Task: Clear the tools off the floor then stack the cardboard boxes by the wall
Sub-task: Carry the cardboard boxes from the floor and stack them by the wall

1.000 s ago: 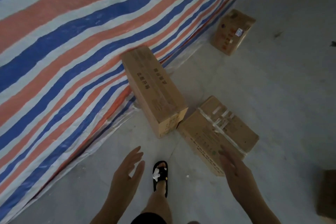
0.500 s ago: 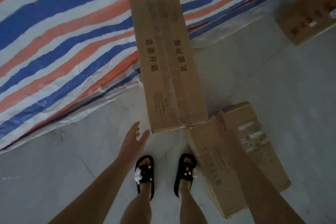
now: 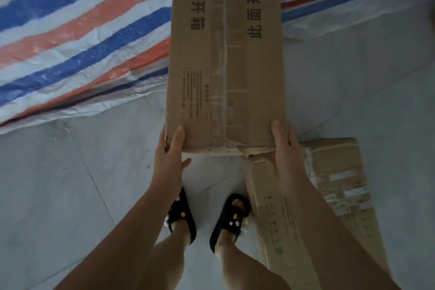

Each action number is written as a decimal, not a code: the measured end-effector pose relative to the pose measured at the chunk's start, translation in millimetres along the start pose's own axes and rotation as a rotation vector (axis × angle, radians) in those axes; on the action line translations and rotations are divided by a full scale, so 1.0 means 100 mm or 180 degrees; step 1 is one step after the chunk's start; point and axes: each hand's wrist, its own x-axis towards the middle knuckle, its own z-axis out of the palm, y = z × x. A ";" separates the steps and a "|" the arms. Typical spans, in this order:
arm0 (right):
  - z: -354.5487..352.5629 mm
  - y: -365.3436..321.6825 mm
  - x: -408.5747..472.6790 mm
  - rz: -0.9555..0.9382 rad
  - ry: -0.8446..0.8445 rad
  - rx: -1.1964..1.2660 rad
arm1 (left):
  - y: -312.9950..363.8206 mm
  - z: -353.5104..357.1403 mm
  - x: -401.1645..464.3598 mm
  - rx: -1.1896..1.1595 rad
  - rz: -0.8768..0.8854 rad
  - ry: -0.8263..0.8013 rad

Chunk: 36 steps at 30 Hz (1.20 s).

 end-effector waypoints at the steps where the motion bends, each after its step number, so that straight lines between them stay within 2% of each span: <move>1: 0.05 -0.13 -0.09 -0.0019 -0.0023 0.0046 | 0.15 -0.04 -0.09 -0.0075 0.0004 0.0042; 10: 0.30 -1.32 -1.36 -0.0218 -0.0448 -0.0464 | 1.26 -0.66 -1.62 -0.0625 0.0040 0.0574; 17: 0.27 -1.69 -2.65 -0.0382 -0.1443 -0.1142 | 1.39 -1.23 -3.19 -0.1054 0.0160 0.1283; 20: 0.31 -1.70 -3.11 -0.0519 -0.1928 -0.1551 | 1.23 -1.46 -3.71 -0.1357 0.0108 0.1606; 27: 0.42 -1.27 -4.08 -0.0749 -0.2610 -0.2422 | 0.53 -1.92 -4.78 -0.2212 0.0011 0.2321; 36: 0.53 -0.07 -5.76 -0.1067 -0.3368 -0.3090 | -0.83 -2.82 -6.23 -0.3096 -0.0044 0.3070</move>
